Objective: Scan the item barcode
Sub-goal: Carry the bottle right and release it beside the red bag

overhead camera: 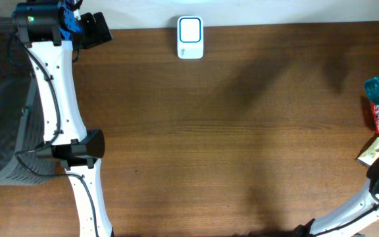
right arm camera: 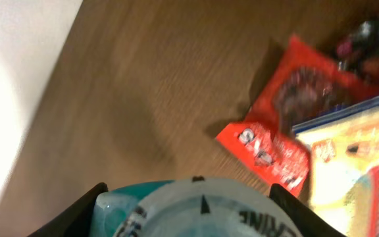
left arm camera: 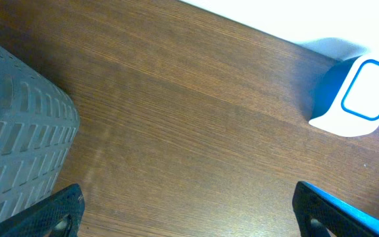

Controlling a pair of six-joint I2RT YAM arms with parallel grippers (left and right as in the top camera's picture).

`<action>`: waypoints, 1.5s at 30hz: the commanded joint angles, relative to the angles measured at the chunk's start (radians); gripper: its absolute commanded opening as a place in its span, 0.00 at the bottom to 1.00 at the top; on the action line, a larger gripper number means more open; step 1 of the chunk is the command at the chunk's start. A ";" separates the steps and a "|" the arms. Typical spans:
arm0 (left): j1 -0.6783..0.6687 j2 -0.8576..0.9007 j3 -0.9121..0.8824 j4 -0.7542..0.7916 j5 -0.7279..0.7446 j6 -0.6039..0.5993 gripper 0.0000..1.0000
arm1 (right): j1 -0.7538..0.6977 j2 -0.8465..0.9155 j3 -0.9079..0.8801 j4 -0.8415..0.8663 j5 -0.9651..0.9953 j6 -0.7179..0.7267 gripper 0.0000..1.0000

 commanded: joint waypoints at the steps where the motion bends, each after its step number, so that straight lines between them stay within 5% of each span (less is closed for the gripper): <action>1: 0.004 -0.012 -0.004 -0.001 -0.014 -0.010 0.99 | 0.063 -0.007 0.003 0.023 0.277 -0.195 0.58; 4: 0.004 -0.012 -0.004 -0.001 -0.014 -0.010 0.99 | 0.102 0.002 0.003 0.089 0.442 -0.304 0.61; 6: 0.004 -0.012 -0.004 -0.001 -0.014 -0.010 0.99 | 0.107 0.021 0.003 0.137 0.414 -0.328 0.68; 24: 0.004 -0.012 -0.004 -0.001 -0.014 -0.010 0.99 | 0.105 0.219 0.002 0.438 0.216 -0.401 0.75; 31: 0.002 -0.012 -0.004 -0.001 -0.014 -0.010 0.99 | 0.105 0.217 0.003 0.424 0.202 -0.425 0.78; 45: 0.002 -0.012 -0.004 -0.001 -0.014 -0.010 0.99 | 0.103 -0.142 0.032 0.395 0.210 -0.423 0.99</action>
